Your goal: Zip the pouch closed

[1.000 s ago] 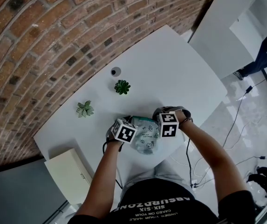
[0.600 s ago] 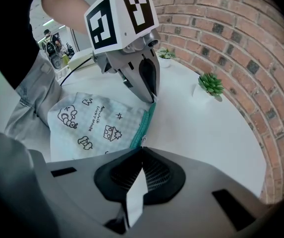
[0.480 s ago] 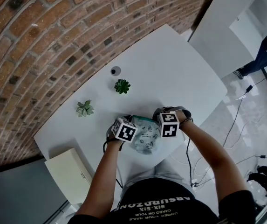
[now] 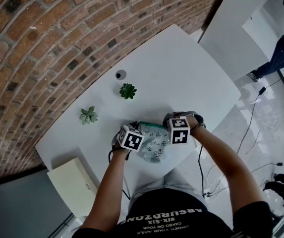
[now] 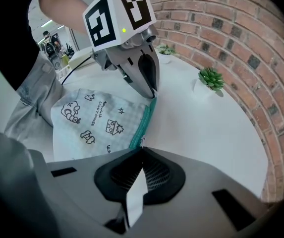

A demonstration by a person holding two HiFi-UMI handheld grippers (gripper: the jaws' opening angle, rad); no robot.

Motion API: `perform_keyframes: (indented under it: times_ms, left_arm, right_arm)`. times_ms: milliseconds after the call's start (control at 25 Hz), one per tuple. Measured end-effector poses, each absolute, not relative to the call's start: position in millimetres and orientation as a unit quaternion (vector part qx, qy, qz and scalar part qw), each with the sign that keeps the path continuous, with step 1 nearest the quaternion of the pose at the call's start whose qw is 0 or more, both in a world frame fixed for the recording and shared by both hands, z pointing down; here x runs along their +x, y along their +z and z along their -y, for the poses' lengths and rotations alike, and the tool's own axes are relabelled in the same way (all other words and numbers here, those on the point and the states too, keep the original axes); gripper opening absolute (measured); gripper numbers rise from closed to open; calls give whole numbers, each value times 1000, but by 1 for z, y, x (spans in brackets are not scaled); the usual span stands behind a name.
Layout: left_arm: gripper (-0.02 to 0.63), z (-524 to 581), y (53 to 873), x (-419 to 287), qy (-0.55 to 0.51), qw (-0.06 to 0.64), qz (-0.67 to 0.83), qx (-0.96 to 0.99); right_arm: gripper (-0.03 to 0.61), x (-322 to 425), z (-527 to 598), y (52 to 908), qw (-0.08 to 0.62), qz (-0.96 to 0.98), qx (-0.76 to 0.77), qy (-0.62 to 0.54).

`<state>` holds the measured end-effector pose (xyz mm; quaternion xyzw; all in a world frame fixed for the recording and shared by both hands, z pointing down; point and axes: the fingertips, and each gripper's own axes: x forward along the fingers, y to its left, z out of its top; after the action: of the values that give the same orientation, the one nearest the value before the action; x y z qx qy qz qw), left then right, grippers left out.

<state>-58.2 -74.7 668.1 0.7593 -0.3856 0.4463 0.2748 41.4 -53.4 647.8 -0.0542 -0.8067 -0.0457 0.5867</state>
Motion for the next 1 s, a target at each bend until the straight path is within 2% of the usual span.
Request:
perform_keyframes:
  times_ms: [1000]
  left_arm:
    - [23,75,666,-59,451,277,389,754]
  right_arm:
    - [0,56,48,648,581,812,-37,-39]
